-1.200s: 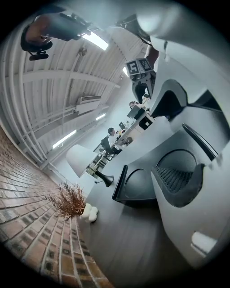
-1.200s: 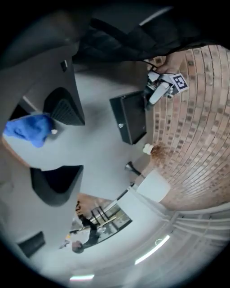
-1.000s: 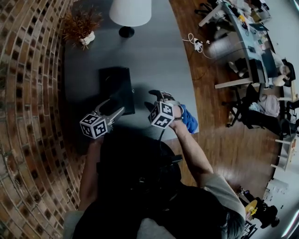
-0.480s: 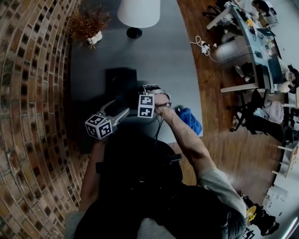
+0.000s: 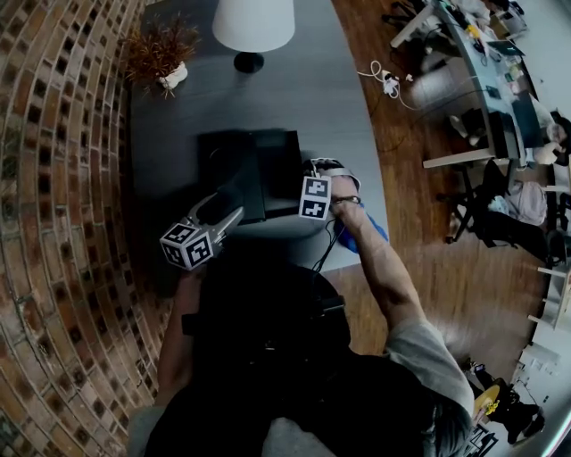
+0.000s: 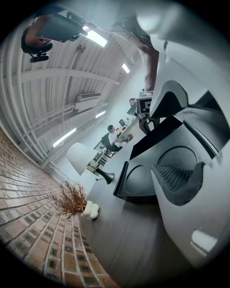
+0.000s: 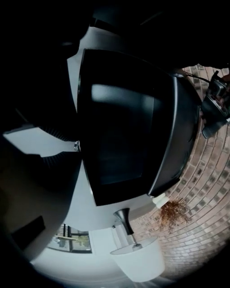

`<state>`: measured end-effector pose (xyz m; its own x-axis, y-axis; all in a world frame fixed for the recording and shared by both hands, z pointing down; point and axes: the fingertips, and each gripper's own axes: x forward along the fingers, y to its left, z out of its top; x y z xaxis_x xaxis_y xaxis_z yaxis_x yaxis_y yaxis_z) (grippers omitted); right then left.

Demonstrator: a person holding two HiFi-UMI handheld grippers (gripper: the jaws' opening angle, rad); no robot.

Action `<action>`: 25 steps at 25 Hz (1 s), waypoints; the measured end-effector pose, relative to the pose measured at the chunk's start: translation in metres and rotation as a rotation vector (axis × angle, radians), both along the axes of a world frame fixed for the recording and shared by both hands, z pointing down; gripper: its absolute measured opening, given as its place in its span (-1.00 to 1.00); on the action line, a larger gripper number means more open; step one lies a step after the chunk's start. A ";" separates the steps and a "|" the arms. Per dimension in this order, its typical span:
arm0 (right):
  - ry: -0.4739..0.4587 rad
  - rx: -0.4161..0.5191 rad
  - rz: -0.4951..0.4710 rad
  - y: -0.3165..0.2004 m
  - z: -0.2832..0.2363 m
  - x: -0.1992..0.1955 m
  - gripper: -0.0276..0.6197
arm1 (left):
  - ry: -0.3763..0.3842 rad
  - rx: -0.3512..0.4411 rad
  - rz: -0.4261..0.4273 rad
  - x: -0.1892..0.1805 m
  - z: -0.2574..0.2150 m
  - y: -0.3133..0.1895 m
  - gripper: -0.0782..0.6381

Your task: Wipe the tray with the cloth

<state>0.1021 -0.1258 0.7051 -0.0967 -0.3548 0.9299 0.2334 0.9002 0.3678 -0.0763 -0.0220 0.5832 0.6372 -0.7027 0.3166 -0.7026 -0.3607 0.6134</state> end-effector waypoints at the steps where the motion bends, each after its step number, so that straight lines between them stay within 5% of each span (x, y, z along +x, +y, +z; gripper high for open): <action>1: -0.002 0.001 -0.003 -0.001 0.001 0.000 -0.68 | -0.004 -0.002 0.001 0.000 0.001 0.000 0.10; 9: -0.051 0.004 0.073 -0.007 0.001 -0.003 -0.57 | -0.023 -0.004 -0.005 -0.001 0.004 0.001 0.10; 12: -0.113 0.041 0.207 -0.013 -0.025 0.017 -0.55 | -0.018 -0.007 -0.004 0.002 0.002 -0.001 0.10; 19: -0.438 0.104 0.604 -0.013 -0.148 0.126 -0.55 | -0.030 -0.005 0.006 -0.005 0.001 -0.004 0.10; 22: -0.470 -0.063 0.692 0.036 -0.157 0.180 -0.51 | -0.022 -0.006 0.017 -0.001 0.003 -0.001 0.10; 25: -0.386 -0.296 0.784 0.106 -0.117 0.209 0.31 | -0.019 -0.008 0.023 -0.001 0.002 -0.001 0.10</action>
<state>0.3113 -0.0197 0.5884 -0.2514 -0.2028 0.9464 -0.5738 0.8187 0.0230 -0.0768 -0.0228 0.5849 0.6469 -0.6852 0.3346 -0.7058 -0.3720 0.6028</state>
